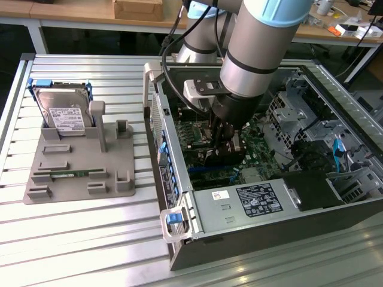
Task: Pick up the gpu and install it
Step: 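Insert the gpu into the slot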
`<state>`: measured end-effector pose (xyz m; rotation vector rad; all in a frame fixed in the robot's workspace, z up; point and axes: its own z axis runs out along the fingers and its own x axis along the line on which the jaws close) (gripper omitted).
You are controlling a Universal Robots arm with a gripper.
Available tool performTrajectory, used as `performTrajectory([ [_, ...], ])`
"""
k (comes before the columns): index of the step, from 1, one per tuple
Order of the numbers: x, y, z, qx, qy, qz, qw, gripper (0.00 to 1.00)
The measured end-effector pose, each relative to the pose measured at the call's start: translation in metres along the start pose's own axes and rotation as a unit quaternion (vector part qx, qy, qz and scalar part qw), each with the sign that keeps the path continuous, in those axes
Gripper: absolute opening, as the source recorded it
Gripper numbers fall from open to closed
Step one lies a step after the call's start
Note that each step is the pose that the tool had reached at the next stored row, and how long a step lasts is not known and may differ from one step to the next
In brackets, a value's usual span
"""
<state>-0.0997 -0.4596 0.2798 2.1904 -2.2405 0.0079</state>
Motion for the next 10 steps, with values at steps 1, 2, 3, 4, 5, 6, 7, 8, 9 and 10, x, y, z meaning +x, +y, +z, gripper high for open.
performTrajectory([
  [1, -0.0002, 0.0, 0.0, 0.0, 0.0002, 0.0, 1.0, 0.25],
  [2, -0.0006, 0.0, 0.0, 0.0, 0.0007, 0.0, 1.0, 0.25],
  [3, -0.0008, 0.0, 0.0, 0.0, 0.001, 0.0, 1.0, 0.25],
  [4, -0.0033, 0.0, 0.0, 0.0001, 0.004, 0.0, 1.0, 0.25],
  [5, -0.0034, 0.0, -0.0006, 0.0001, 0.004, 0.0, 1.0, 0.25],
  [6, -0.0034, 0.0, -0.002, 0.0001, 0.0041, 0.0, 1.0, 0.25],
  [7, -0.0035, -0.0001, -0.0032, 0.0001, 0.004, 0.0, 1.0, 0.25],
  [8, -0.0036, -0.0001, -0.0039, 0.0002, 0.0039, 0.0, 1.0, 0.25],
  [9, -0.0038, -0.0005, -0.0041, 0.0, 0.004, 0.0, 1.0, 0.25],
  [10, -0.0043, -0.001, -0.0041, 0.0, 0.004, 0.0, 1.0, 0.25],
])
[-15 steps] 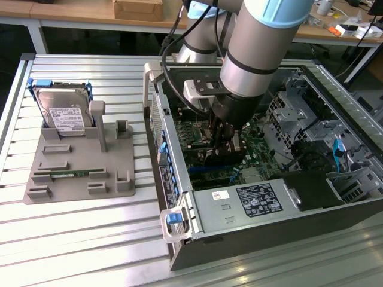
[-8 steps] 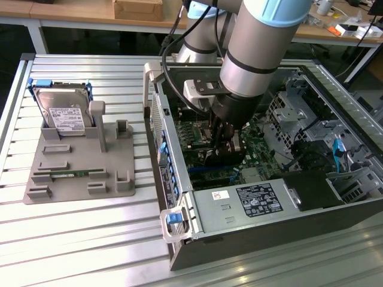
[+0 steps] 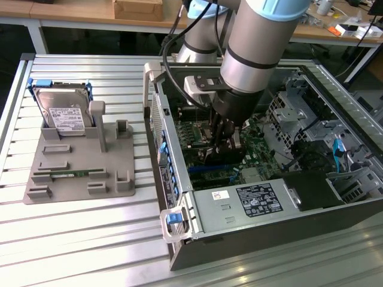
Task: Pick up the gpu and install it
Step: 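Insert the gpu into the slot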
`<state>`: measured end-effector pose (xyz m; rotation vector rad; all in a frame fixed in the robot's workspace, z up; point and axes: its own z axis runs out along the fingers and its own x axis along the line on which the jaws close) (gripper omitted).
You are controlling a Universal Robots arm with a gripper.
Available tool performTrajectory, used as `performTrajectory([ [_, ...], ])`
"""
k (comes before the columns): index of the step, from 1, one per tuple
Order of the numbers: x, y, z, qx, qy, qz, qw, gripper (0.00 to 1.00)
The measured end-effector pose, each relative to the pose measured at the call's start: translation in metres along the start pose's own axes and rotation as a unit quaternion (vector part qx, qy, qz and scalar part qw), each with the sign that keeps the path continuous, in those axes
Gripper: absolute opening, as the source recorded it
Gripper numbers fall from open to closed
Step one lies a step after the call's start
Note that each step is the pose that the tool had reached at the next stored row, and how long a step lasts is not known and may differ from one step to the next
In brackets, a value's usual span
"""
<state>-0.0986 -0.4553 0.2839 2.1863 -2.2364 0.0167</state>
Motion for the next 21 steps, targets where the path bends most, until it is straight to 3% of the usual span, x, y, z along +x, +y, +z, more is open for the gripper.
performTrajectory([
  [10, -0.0028, -0.0001, 0.0015, 0.0, -0.0001, 0.0, 1.0, 0.25],
  [21, -0.0053, 0.0, 0.0095, -0.0001, -0.0012, 0.0, 1.0, 0.25],
])
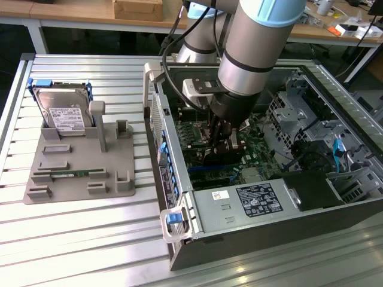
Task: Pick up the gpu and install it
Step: 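Insert the gpu into the slot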
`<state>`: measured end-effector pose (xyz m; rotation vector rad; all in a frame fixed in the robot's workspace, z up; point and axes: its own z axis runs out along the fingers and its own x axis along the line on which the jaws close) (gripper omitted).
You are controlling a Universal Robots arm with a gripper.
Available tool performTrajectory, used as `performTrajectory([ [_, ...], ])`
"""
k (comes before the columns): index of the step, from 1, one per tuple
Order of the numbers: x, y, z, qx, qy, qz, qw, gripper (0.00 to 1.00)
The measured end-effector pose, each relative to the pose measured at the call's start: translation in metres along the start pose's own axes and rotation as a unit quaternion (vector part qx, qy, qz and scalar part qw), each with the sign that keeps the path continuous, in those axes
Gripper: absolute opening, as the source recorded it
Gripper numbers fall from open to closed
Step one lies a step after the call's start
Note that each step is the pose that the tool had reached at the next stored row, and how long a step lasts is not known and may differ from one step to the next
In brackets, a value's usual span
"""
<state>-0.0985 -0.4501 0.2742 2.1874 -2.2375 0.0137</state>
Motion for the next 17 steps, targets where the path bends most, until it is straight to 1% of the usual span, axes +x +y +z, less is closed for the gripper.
performTrajectory([
  [17, -0.0001, 0.0, 0.0025, 0.0001, -0.0002, 0.0, 1.0, 0.25],
])
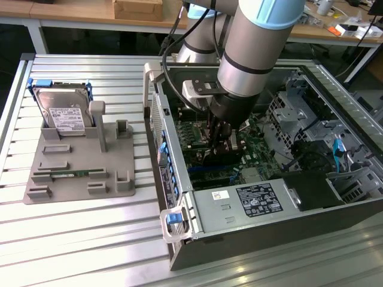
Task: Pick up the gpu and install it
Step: 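Insert the gpu into the slot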
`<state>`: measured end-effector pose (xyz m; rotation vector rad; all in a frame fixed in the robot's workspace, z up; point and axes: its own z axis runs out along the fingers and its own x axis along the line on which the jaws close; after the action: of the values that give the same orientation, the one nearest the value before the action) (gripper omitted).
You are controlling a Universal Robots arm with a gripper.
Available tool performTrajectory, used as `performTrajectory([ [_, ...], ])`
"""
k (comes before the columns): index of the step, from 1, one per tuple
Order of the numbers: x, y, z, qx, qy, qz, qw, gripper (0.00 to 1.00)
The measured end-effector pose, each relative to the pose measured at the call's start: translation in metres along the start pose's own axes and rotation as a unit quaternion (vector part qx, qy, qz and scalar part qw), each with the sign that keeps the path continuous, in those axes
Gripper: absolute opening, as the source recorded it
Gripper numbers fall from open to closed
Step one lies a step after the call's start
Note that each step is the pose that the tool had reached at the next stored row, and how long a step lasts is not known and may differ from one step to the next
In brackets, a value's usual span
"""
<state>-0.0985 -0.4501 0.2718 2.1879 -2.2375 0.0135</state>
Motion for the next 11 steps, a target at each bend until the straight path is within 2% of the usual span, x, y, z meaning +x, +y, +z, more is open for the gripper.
performTrajectory([
  [11, -0.0002, 0.0, -0.0039, 0.0, 0.0001, -0.002, 1.0, 0.25],
])
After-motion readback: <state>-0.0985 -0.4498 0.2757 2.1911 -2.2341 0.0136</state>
